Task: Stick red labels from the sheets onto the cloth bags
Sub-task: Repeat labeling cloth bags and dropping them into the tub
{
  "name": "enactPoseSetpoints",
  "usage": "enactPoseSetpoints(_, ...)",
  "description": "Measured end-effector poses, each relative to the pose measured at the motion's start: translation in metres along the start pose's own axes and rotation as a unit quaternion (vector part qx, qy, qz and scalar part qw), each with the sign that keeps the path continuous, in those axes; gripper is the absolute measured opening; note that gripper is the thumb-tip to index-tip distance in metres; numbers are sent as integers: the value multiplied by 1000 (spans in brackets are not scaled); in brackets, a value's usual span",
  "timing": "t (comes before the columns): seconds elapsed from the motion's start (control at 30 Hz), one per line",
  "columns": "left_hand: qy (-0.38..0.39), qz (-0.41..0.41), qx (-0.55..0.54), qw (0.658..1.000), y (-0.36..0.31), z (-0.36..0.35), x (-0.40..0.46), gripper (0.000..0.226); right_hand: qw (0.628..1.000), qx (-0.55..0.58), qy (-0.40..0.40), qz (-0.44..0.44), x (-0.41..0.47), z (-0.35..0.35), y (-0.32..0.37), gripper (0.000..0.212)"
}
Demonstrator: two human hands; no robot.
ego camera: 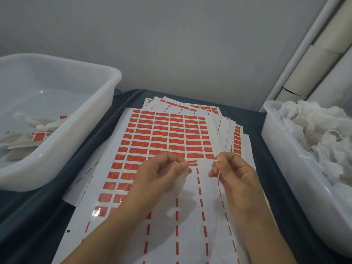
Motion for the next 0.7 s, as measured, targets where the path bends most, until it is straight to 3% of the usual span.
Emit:
enactPoseSetpoints(0.1, -59, -64, 56, 995, -2, 5, -3, 23, 999, 45, 22, -19, -2, -5, 2, 24)
enactPoseSetpoints(0.17, -58, -87, 26, 994, -3, 9, -9, 33, 997, 70, 35, -14, -3, -7, 6, 20)
enactPoseSetpoints(0.3, 164, 78, -15, 983, 6, -16, -21, 54, 988, 81, 131, 4, -12, -18, 12, 15)
enactPoseSetpoints(0.43, 102, 260, -180, 943, 15, -8, -7, 47, 967, 30, 254, -1, -25, -32, 11, 12)
enactPoseSetpoints(0.53, 86, 323, -330, 883, 13, 5, 0, 32, 977, -66, 205, 7, -17, -29, 3, 5)
enactPoseSetpoints(0.7, 126, 302, -214, 920, 13, 5, -3, 40, 956, -256, 93, 105, 0, -11, -4, 14)
Point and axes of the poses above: each hand's wrist, its own x-axis towards the middle knuckle, its own z-axis out of the back of the hand, y = z × x, the point moved 5 cm from there along x, towards the middle knuckle, and after that the axes turned 15 degrees about -y, right-handed, at the moved point
